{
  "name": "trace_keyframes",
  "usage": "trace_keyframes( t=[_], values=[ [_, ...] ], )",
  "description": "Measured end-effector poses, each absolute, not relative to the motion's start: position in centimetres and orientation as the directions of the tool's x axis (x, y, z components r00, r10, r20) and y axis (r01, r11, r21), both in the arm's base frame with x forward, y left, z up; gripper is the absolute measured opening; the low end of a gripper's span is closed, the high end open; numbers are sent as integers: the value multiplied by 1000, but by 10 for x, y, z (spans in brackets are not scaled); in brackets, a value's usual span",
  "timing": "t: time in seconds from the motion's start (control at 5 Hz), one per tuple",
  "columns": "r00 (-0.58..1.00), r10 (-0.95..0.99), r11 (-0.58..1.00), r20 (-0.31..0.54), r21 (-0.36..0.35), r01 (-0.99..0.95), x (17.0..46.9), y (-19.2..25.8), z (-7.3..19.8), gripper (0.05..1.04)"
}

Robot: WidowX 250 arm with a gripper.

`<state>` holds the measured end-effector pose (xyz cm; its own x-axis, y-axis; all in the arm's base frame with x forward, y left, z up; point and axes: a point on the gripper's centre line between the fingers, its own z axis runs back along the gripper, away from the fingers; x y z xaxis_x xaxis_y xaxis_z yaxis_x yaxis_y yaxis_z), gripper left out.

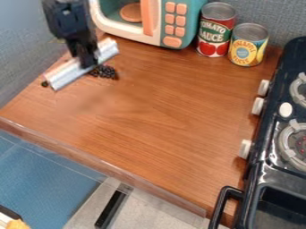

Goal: Sweep into pile

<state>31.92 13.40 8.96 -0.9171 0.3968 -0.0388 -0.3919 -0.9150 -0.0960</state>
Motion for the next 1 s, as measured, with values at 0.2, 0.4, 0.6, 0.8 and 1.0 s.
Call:
trace_keyframes(
  t=[0.2, 0.4, 0.6, 0.8, 1.0],
  values=[
    [-930, 366, -924, -26, -128, -360, 323, 151, 87, 381],
    [-955, 297, -944, -21, -161, -290, 326, 171, 83, 381],
    [-973, 231, -953, 2, -202, -227, 326, 186, 78, 381],
    [-980, 198, -958, 22, -209, -198, 328, 199, 71, 381],
    [-985, 166, -958, 39, -232, -171, 324, 210, 66, 381]
  ],
)
